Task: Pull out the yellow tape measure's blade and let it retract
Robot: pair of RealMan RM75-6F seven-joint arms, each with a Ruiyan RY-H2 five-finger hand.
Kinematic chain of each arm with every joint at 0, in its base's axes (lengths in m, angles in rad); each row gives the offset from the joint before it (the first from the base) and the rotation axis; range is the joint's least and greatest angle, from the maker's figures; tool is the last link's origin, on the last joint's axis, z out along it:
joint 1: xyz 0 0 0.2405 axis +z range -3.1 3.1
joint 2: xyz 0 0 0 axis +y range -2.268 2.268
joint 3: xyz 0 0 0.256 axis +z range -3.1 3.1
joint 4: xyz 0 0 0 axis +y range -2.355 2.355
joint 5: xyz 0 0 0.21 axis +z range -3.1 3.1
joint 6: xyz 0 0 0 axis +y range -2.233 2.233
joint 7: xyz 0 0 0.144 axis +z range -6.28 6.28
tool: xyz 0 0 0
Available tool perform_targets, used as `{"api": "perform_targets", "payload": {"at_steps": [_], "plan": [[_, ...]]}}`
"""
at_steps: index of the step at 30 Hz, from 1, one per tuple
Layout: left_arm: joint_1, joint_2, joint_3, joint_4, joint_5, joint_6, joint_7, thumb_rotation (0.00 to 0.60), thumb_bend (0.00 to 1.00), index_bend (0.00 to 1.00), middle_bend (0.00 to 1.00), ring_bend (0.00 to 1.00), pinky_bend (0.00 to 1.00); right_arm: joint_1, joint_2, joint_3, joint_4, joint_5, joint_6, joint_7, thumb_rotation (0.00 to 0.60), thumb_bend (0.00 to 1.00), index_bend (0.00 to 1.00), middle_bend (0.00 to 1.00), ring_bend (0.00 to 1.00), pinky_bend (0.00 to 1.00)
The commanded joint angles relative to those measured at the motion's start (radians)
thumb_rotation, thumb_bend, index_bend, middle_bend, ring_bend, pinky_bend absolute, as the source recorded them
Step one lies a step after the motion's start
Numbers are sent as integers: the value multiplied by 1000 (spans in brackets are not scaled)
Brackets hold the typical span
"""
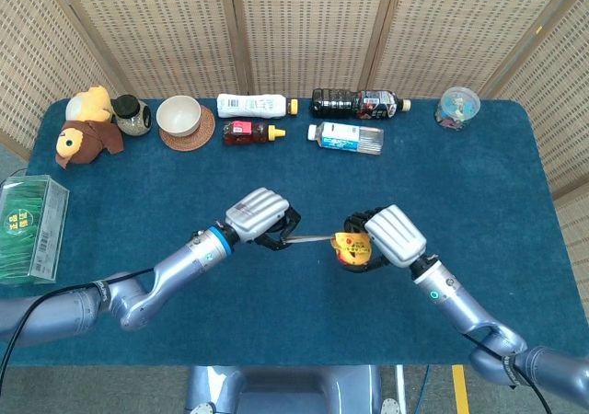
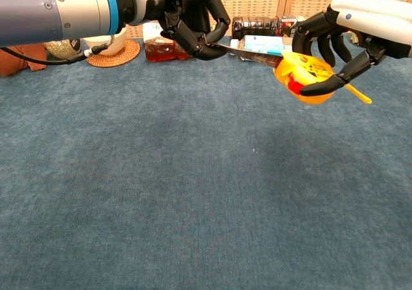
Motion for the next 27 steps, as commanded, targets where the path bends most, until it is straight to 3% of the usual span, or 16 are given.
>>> {"api": "perform_targets", "payload": {"at_steps": [1,27], "plan": [[13,0,8,-2,6,11,-11,579,403,750,1000,1000,901,-1,14,-11,-5,-2,-13,-8,389,173,580,616,629,665],[175,54,108,-3,78,125,-114,584,402,750,1000,1000,901,-47,99,-70,6,1,-42,-20,389,177,580,618,629,662]]}}
